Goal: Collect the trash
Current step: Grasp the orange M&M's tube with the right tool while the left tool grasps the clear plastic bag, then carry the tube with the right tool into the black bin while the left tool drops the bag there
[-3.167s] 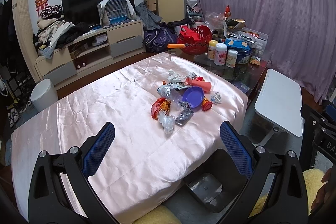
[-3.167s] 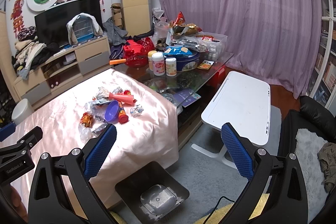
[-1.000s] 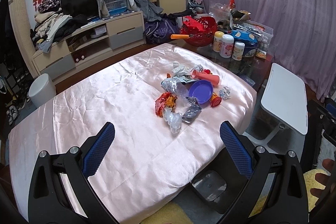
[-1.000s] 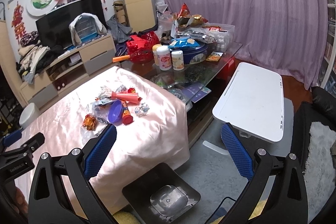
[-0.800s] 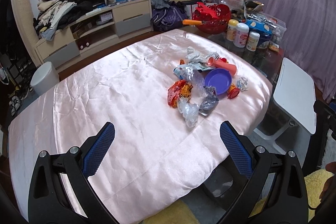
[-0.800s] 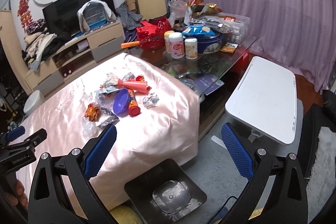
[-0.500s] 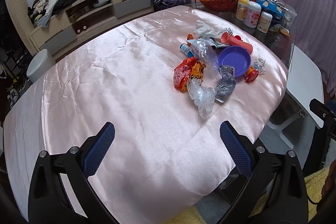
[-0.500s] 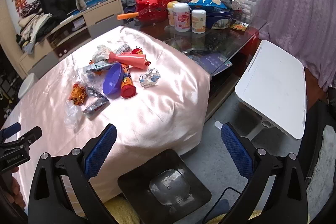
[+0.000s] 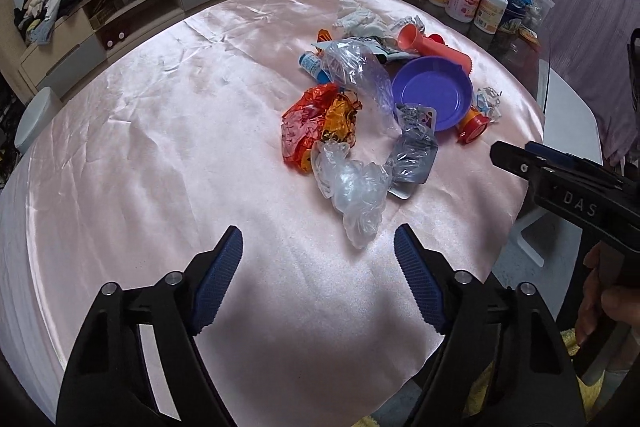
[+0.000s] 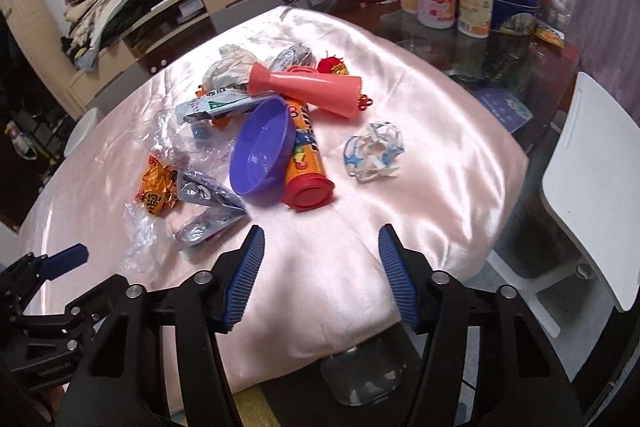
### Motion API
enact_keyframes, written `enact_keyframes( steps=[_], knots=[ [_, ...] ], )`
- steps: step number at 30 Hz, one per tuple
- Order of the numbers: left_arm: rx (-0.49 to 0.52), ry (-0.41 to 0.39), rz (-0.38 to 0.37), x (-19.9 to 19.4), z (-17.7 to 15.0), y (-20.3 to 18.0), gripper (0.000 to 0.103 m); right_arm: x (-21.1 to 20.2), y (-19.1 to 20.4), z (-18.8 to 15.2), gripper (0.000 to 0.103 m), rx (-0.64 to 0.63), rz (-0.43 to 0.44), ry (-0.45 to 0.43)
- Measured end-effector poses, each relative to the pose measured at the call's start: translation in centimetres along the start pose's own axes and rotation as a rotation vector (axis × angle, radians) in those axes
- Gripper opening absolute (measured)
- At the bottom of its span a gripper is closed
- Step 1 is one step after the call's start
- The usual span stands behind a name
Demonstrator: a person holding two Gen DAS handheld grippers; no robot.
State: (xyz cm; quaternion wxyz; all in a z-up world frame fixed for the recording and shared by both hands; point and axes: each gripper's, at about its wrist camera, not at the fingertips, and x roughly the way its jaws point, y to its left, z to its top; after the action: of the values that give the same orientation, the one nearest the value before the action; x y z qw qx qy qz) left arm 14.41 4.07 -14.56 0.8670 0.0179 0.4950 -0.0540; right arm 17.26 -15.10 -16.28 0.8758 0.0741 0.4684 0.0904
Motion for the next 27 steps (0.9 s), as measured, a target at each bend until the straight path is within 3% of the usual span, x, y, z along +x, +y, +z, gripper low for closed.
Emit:
enact_keyframes(
  steps=[6,10,15,19,27],
  knots=[
    [-0.011,0.015,-0.021,1.2,1.2,-0.6,0.067,1.5,0.0,1.2,0.053,-0.002,0.038,0.004],
    [-0.031,0.043,-0.029,2.6,2.0,-0.5,0.05,2.5,-0.3,2.1,0.053,-0.01,0.041,0.011],
    [-0.041,0.075,-0.034,4.2,2.4,-0.3,0.031,3.8,-0.7,2.7,0.044,-0.01,0.053,0.023],
    [-0.04,0.074,-0.027,4.6,2.7,-0.3,0.027,4.4,0.0,3.1,0.035,-0.035,0.044,0.018],
    [-0.038,0.037,-0.02,2.6,3.4,0.5,0.022,2.2,0.1,3.3,0.034,-0.036,0.03,-0.026]
  ],
)
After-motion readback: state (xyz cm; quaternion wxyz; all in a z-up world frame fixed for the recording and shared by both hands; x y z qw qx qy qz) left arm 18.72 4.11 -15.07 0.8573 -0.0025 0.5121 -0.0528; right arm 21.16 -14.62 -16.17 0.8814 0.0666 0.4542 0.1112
